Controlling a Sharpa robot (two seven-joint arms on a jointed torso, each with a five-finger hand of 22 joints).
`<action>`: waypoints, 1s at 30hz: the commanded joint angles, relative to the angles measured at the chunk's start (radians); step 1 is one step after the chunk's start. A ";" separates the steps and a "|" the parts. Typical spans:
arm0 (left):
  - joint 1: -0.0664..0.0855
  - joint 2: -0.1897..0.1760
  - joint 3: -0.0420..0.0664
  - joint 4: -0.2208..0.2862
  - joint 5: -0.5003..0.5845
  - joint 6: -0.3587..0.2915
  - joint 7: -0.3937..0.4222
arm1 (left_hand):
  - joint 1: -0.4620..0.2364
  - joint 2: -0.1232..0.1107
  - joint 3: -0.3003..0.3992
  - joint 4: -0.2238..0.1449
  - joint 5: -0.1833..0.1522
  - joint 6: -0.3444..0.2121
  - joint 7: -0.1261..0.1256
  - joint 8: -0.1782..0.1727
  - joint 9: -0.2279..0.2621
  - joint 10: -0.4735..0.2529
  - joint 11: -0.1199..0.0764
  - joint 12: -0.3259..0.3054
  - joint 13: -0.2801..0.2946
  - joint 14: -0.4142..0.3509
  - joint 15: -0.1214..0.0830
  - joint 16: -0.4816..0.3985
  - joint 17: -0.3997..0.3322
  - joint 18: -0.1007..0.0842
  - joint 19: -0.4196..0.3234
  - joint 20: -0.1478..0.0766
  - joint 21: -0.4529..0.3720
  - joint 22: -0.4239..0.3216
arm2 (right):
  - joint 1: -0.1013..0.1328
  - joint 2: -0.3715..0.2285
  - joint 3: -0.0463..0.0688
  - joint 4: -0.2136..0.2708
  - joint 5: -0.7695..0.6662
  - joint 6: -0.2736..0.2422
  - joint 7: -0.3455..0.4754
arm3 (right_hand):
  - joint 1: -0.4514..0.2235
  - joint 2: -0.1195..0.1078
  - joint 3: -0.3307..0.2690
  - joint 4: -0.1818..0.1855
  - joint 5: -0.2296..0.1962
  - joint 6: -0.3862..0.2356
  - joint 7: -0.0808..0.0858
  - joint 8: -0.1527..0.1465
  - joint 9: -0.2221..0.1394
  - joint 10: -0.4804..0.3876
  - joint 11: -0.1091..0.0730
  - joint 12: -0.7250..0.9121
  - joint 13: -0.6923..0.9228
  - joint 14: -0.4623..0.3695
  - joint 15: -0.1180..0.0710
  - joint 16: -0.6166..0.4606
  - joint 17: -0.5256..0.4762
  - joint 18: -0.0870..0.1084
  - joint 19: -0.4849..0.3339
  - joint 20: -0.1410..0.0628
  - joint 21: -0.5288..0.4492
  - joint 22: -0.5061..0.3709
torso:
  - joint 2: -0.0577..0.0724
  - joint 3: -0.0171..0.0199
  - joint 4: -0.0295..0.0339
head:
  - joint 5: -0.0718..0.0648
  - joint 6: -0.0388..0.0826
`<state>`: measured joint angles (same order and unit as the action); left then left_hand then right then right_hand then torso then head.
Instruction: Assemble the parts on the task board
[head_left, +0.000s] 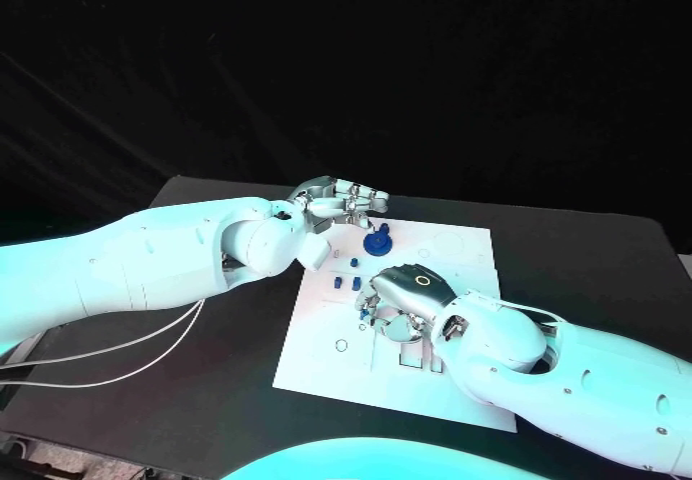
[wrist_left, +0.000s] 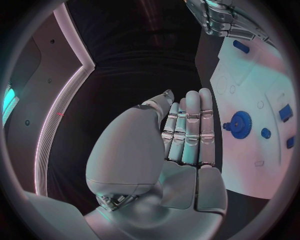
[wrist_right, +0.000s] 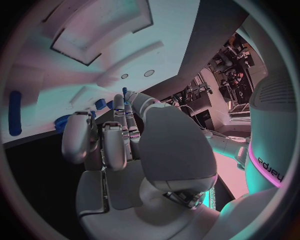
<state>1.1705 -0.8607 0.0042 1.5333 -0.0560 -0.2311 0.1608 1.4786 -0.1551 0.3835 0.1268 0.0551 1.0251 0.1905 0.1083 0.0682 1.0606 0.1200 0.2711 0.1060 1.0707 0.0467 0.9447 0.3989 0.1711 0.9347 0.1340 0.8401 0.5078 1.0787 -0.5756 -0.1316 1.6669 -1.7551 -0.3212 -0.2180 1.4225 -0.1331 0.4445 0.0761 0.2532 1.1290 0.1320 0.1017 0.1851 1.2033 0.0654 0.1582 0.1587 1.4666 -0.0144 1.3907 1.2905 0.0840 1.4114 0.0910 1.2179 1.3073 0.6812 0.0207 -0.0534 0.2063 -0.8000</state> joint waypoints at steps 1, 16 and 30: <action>0.001 0.002 0.001 0.000 0.004 0.019 0.005 | 0.001 0.009 -0.006 -0.001 0.003 -0.006 -0.001 0.002 -0.001 -0.007 0.002 0.006 0.001 -0.007 0.000 -0.003 -0.001 0.012 0.005 0.004 -0.004 -0.001 | -0.004 0.005 -0.001 -0.005 0.001 0.025 0.011 | -0.013 -0.001 0.005 -0.003 -0.006 0.007 0.000 0.003 0.001 0.007 -0.001 -0.005 -0.002 0.051 0.000 0.003 -0.001 -0.010 0.004 -0.001 -0.005 0.099 | 0.000 0.0011 -0.0001 | 0.006 -0.007; 0.001 0.004 0.001 -0.009 0.004 0.021 0.003 | 0.001 0.009 -0.006 -0.001 0.003 -0.006 -0.001 0.002 -0.001 -0.007 0.002 0.006 0.001 -0.007 0.000 -0.003 -0.001 0.012 0.005 0.004 -0.004 -0.001 | -0.012 0.006 -0.002 -0.017 0.001 0.053 0.009 | -0.017 -0.002 0.004 -0.003 -0.006 0.007 0.000 0.002 0.002 0.007 -0.001 -0.006 -0.002 0.051 0.000 0.004 -0.001 -0.010 0.005 -0.001 -0.004 0.100 | 0.000 -0.0002 0.0005 | 0.011 -0.009; 0.001 0.001 0.001 -0.009 0.004 0.025 0.002 | 0.000 0.009 -0.008 -0.002 0.003 -0.007 -0.001 0.002 -0.001 -0.008 0.002 0.008 0.002 -0.007 0.001 -0.005 -0.002 0.013 0.005 0.005 -0.006 -0.002 | -0.018 0.010 -0.003 -0.025 0.001 0.062 0.009 | -0.018 -0.001 0.004 -0.003 -0.006 0.008 0.000 0.002 0.002 0.008 -0.002 -0.006 -0.002 0.051 0.000 0.004 -0.001 -0.010 0.004 -0.001 -0.005 0.100 | 0.000 -0.0005 0.0001 | 0.013 -0.014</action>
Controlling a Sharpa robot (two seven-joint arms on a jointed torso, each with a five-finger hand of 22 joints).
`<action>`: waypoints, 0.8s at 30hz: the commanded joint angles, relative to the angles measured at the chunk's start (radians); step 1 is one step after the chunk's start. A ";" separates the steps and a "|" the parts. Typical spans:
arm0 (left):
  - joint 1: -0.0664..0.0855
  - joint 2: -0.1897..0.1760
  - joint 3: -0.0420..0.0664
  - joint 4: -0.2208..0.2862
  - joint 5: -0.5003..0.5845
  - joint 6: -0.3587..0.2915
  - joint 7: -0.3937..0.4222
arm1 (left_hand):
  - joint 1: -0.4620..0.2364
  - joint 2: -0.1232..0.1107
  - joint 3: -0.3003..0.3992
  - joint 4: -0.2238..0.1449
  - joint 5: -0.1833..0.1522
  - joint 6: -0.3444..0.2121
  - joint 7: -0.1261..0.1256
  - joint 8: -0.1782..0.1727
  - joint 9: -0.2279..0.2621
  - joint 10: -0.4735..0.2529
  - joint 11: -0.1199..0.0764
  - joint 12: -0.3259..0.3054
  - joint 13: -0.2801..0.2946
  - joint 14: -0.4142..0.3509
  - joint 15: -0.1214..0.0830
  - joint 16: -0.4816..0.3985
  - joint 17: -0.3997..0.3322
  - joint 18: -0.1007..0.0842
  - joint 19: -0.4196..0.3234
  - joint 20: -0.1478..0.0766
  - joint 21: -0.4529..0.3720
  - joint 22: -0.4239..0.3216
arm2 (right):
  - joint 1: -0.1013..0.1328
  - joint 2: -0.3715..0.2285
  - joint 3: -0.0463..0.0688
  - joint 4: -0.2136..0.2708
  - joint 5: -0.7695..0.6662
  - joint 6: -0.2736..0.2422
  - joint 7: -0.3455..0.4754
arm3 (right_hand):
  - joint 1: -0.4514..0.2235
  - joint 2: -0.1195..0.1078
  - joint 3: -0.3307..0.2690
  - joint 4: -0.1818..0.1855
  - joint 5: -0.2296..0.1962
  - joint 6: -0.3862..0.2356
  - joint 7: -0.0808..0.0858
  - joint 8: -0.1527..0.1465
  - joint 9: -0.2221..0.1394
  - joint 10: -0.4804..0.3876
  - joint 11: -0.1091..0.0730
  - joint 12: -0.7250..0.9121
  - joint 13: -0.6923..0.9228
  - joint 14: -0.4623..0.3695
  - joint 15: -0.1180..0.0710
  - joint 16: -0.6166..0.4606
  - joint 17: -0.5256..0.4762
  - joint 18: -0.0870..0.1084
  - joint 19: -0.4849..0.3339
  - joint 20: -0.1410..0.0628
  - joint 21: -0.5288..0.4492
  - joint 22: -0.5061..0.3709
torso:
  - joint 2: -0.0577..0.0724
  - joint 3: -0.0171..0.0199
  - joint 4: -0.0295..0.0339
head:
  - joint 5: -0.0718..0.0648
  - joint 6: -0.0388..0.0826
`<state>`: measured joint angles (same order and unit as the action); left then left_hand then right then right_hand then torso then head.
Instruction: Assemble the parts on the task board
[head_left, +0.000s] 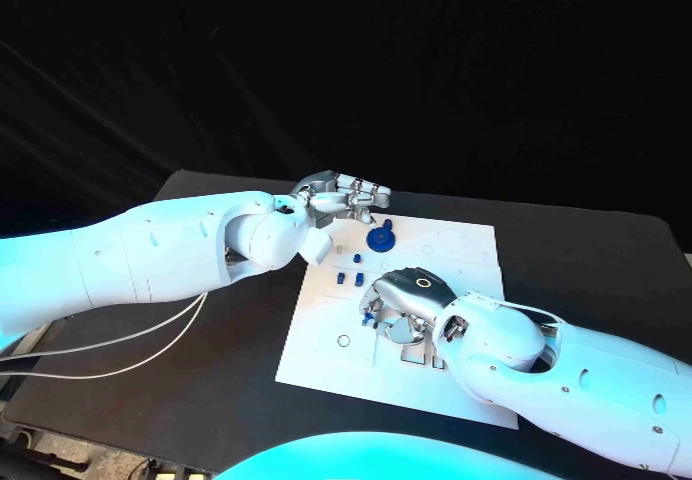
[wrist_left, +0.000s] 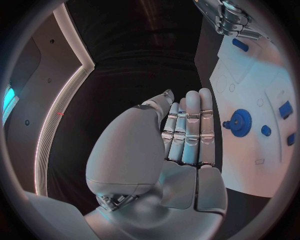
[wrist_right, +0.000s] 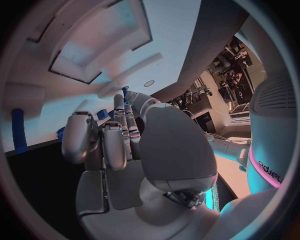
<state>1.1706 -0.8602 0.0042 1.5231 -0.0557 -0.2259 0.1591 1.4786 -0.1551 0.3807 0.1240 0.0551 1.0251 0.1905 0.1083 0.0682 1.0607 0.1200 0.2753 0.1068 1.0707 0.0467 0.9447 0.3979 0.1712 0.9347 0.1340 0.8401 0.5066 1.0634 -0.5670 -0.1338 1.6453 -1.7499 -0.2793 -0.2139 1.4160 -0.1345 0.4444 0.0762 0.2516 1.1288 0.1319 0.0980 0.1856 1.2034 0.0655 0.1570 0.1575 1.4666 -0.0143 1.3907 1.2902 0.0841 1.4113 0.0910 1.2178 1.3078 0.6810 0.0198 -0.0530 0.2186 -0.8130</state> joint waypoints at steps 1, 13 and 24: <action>0.001 0.001 0.001 0.001 0.004 0.020 0.004 | 0.000 0.009 -0.005 0.001 0.003 -0.007 -0.001 0.002 -0.001 -0.008 0.002 0.004 0.001 -0.008 0.001 -0.005 -0.001 0.012 0.005 0.005 -0.006 -0.001 | -0.003 0.002 -0.001 -0.004 -0.004 0.021 0.005 | -0.011 0.000 0.004 -0.003 -0.005 0.008 0.000 0.006 0.001 0.008 -0.002 -0.005 -0.001 0.051 0.000 0.004 -0.001 -0.010 0.004 -0.001 -0.005 0.099 | 0.000 0.0003 -0.0002 | 0.001 -0.001; 0.001 -0.003 0.001 0.005 0.004 0.022 0.002 | 0.000 0.009 -0.005 0.001 0.003 -0.007 -0.001 0.002 -0.001 -0.008 0.002 0.004 0.001 -0.008 0.001 -0.005 -0.001 0.012 0.005 0.005 -0.006 -0.001 | -0.006 0.010 -0.001 -0.013 -0.004 0.030 0.004 | -0.011 0.000 0.004 -0.003 -0.005 0.008 0.000 0.006 0.001 0.008 -0.002 -0.005 -0.001 0.051 0.000 0.004 -0.001 -0.010 0.004 -0.001 -0.005 0.099 | 0.001 0.0007 0.0001 | 0.003 -0.004; 0.002 -0.007 0.001 0.007 0.004 0.023 0.000 | 0.000 0.009 -0.005 0.001 0.003 -0.007 -0.001 0.002 -0.001 -0.008 0.002 0.004 0.001 -0.008 0.001 -0.005 -0.001 0.012 0.005 0.005 -0.006 -0.001 | -0.009 0.016 -0.003 -0.016 -0.004 0.047 0.003 | -0.012 0.000 0.005 -0.004 -0.004 0.008 0.000 0.006 0.002 0.009 -0.002 -0.005 -0.002 0.050 0.000 0.004 -0.002 -0.009 0.004 -0.001 -0.005 0.099 | 0.001 0.0005 -0.0005 | 0.006 -0.008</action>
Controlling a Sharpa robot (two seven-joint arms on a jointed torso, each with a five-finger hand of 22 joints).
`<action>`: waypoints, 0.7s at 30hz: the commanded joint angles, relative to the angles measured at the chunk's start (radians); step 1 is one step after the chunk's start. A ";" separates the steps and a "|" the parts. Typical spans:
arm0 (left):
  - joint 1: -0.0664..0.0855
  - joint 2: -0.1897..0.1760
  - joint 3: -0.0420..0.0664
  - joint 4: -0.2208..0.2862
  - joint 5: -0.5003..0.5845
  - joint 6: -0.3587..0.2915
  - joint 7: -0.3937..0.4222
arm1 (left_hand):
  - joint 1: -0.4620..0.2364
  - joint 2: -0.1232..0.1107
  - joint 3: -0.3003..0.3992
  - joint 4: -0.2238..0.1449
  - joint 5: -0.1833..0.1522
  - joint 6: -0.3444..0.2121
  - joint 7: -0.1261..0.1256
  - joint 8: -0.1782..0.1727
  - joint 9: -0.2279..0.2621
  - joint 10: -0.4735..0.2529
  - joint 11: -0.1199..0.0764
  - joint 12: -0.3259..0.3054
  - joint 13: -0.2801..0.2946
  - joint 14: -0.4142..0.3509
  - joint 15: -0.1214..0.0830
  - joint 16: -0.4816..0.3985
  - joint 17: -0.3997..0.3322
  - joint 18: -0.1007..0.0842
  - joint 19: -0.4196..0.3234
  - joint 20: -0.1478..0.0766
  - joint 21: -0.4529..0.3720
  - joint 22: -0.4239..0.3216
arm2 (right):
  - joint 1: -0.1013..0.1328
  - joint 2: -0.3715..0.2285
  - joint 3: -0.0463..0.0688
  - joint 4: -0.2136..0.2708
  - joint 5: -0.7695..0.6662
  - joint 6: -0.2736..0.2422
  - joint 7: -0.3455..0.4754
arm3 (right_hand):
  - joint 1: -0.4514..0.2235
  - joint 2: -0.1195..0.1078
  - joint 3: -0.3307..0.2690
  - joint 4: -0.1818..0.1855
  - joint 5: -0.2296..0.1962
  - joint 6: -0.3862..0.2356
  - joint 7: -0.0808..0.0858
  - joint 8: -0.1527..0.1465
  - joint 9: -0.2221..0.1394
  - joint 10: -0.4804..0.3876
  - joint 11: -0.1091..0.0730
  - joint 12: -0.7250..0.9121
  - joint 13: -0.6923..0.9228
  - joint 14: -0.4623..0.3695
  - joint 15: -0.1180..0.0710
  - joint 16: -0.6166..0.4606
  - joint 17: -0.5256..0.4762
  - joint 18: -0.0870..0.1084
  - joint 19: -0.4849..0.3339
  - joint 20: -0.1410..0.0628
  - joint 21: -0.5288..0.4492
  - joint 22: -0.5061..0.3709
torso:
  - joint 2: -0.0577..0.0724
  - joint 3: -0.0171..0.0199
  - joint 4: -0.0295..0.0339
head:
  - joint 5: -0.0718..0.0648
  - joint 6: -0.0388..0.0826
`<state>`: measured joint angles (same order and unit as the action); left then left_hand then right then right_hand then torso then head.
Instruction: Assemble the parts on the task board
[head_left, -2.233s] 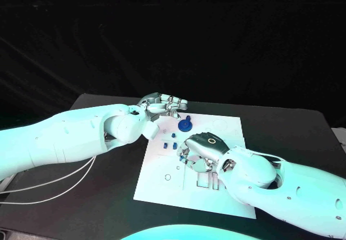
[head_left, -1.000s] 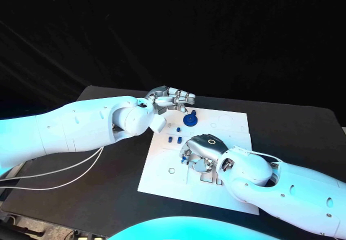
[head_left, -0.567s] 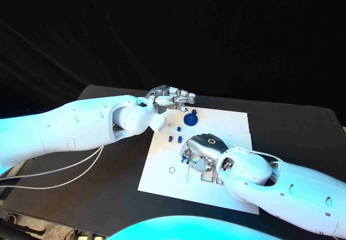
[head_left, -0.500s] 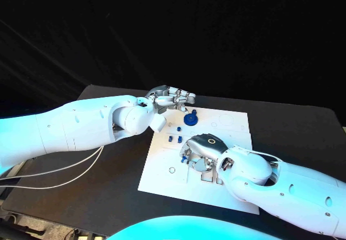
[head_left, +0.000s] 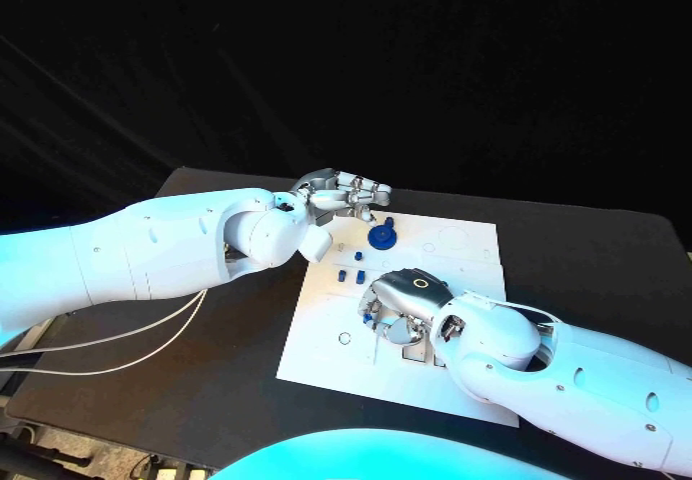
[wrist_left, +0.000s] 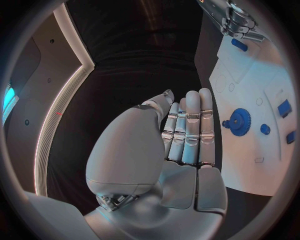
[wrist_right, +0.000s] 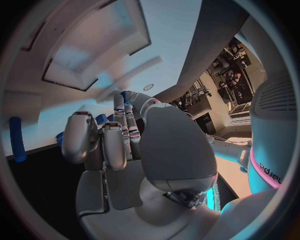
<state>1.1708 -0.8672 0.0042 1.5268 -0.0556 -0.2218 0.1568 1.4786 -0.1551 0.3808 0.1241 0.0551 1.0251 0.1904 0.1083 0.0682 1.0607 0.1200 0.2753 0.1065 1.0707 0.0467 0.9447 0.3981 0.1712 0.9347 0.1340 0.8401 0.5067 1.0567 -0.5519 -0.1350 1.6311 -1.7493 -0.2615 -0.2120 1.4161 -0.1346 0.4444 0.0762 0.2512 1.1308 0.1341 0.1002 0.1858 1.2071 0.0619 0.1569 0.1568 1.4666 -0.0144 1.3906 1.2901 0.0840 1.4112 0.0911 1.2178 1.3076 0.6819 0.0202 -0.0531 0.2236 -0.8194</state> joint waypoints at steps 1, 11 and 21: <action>0.002 0.000 0.001 0.004 0.004 0.019 0.002 | 0.000 0.009 -0.005 0.001 0.003 -0.007 -0.001 0.002 -0.001 -0.008 0.002 0.004 0.001 -0.007 0.001 -0.005 -0.001 0.013 0.005 0.005 -0.006 -0.001 | -0.003 0.002 -0.002 -0.002 -0.005 0.029 0.001 | -0.013 0.000 0.005 -0.004 -0.004 0.006 -0.003 0.003 0.001 0.005 0.002 -0.005 -0.001 0.050 0.000 0.004 -0.002 -0.009 0.004 -0.001 -0.005 0.099 | 0.000 0.0001 -0.0003 | 0.001 -0.001; 0.002 -0.001 0.001 0.005 0.003 0.019 -0.001 | -0.001 0.010 -0.007 0.001 0.003 -0.007 -0.001 0.003 -0.001 -0.009 0.002 0.005 0.002 -0.008 0.001 -0.006 -0.002 0.013 0.005 0.005 -0.007 -0.002 | -0.003 0.006 -0.003 -0.007 -0.005 0.047 -0.008 | -0.062 -0.023 -0.019 0.004 0.007 -0.028 0.012 -0.021 -0.006 -0.025 0.015 -0.031 -0.014 0.048 0.011 0.001 -0.008 -0.006 -0.007 0.005 -0.027 0.094 | -0.001 -0.0002 -0.0005 | 0.000 -0.002; 0.002 -0.003 0.001 0.005 0.003 0.023 -0.005 | -0.002 0.010 -0.008 0.000 0.003 -0.008 -0.001 0.003 -0.001 -0.010 0.002 0.006 0.002 -0.008 0.001 -0.007 -0.002 0.013 0.005 0.005 -0.008 -0.003 | -0.003 -0.008 -0.003 0.002 -0.025 -0.007 -0.033 | -0.088 -0.043 -0.048 0.006 -0.007 -0.104 0.026 -0.040 -0.027 -0.077 0.034 -0.049 -0.030 0.045 0.026 0.000 -0.012 -0.001 -0.019 0.020 -0.057 0.085 | -0.001 0.0004 -0.0002 | 0.000 0.000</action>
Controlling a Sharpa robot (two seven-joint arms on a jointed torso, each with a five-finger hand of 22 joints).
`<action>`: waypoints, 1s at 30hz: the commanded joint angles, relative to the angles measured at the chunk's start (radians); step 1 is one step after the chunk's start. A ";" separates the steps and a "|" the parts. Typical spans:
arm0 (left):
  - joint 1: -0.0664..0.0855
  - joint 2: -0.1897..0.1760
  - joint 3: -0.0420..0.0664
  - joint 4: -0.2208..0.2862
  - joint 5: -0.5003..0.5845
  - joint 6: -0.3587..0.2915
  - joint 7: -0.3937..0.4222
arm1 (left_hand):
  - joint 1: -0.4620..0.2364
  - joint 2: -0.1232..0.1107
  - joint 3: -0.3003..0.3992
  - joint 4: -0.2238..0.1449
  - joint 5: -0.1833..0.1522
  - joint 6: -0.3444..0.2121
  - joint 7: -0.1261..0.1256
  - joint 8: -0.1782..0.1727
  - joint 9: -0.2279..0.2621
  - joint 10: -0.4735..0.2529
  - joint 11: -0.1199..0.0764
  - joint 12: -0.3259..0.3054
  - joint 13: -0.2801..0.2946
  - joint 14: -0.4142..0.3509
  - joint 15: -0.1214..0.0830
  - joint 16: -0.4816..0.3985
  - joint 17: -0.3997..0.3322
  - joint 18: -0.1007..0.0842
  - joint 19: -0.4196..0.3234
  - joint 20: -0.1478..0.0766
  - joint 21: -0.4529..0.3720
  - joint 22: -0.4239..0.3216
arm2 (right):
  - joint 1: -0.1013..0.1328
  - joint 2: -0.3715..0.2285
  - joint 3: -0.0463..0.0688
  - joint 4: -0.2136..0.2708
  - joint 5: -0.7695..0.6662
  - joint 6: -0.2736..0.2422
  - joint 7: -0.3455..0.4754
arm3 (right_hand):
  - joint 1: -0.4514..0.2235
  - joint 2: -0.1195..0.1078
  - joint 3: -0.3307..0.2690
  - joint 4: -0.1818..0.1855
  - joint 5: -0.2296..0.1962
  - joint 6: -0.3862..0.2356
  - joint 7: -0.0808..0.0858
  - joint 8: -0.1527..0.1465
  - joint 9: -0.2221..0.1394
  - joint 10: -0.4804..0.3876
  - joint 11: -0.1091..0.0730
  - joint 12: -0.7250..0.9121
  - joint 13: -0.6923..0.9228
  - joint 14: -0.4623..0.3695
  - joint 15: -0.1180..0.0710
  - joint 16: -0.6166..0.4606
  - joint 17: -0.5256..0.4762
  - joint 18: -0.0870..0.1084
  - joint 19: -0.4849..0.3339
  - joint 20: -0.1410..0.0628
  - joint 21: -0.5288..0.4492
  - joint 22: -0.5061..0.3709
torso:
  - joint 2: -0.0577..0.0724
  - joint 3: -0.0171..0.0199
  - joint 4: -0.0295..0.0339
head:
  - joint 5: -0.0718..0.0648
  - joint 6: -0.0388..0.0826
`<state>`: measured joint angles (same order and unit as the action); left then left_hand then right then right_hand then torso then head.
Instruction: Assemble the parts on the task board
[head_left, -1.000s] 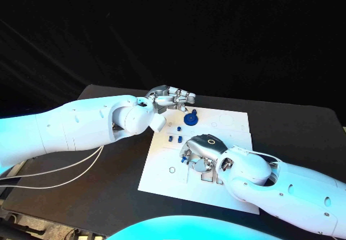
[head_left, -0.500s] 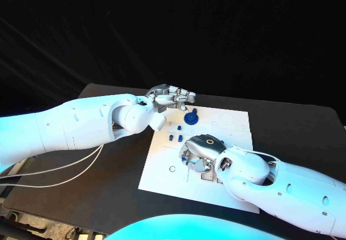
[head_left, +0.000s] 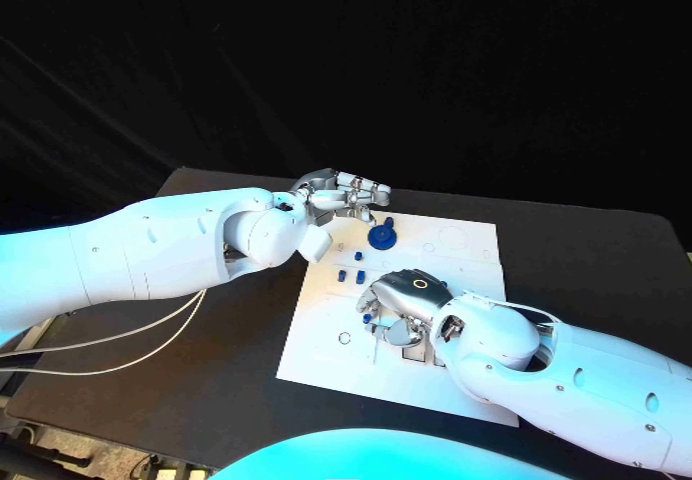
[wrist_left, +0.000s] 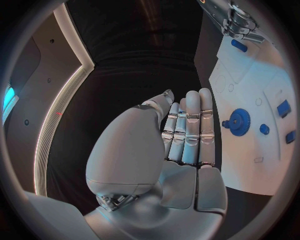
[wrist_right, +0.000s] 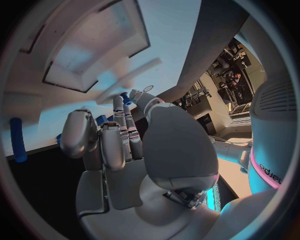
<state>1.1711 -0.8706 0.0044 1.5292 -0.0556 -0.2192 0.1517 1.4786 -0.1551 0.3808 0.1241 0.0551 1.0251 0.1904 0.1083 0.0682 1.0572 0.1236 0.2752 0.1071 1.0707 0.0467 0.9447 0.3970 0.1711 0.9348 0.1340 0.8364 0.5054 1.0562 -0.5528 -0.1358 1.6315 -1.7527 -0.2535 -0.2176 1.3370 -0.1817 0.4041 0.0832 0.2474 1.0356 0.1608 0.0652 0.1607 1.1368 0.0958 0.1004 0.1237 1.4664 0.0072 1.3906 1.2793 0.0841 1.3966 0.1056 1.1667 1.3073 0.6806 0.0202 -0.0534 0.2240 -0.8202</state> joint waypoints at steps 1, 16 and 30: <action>0.001 0.000 0.000 0.003 0.003 0.021 -0.001 | -0.002 0.010 -0.008 0.000 0.003 -0.008 -0.001 0.003 -0.001 -0.007 -0.002 0.006 0.001 -0.008 0.001 -0.007 -0.001 0.013 0.005 0.005 -0.005 -0.002 | -0.003 -0.011 -0.002 0.006 -0.024 -0.020 -0.029 | -0.009 0.004 -0.008 -0.001 -0.003 -0.010 -0.001 -0.005 -0.002 -0.007 0.000 0.008 0.003 0.045 0.005 0.000 -0.002 -0.001 -0.005 0.005 -0.006 0.085 | 0.000 0.0007 0.0001 | -0.001 0.001; 0.001 -0.011 0.000 0.003 0.003 0.028 -0.005 | -0.004 0.011 -0.009 0.001 0.003 -0.009 -0.001 0.003 -0.001 -0.009 -0.001 0.007 0.001 -0.008 0.001 -0.008 -0.002 0.013 0.005 0.006 -0.006 -0.003 | 0.048 -0.187 0.022 0.142 -0.026 -0.047 -0.085 | -0.014 0.002 -0.021 -0.002 -0.004 -0.003 -0.018 0.005 -0.003 -0.012 -0.008 0.015 0.001 0.044 0.000 -0.001 -0.006 -0.001 0.000 0.005 0.001 0.089 | -0.001 -0.0002 -0.0008 | -0.031 0.025; 0.001 -0.017 0.000 -0.001 0.003 0.029 -0.003 | -0.004 0.011 -0.009 0.001 0.003 -0.009 -0.001 0.003 -0.001 -0.009 -0.001 0.007 0.001 -0.008 0.001 -0.008 -0.002 0.013 0.005 0.006 -0.006 -0.003 | 0.114 -0.295 0.028 0.107 0.008 0.080 -0.088 | 0.005 0.020 -0.279 0.032 0.051 -0.050 -0.041 0.004 -0.021 -0.141 0.007 0.075 -0.011 0.025 0.012 -0.026 -0.055 0.017 -0.046 0.016 -0.116 0.048 | -0.001 0.0000 -0.0020 | -0.060 0.048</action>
<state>1.1710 -0.8877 0.0042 1.5276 -0.0556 -0.2086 0.1442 1.4746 -0.1512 0.3781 0.1267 0.0551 1.0251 0.1904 0.1083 0.0682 1.0572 0.1235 0.2789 0.1068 1.0707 0.0467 0.9408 0.3959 0.1711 0.9383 0.1376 0.8364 0.5036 1.1702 -0.8502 -0.1078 1.7424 -1.7476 -0.2271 -0.2997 1.3338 -0.1666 0.1301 0.1141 0.2942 0.9914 0.1228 0.0652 0.1409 1.0014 0.1030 0.1727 0.1127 1.4665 0.0145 1.3656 1.2249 0.0842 1.3536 0.1232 1.0551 1.3079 0.6784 0.0190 -0.0568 0.1659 -0.7748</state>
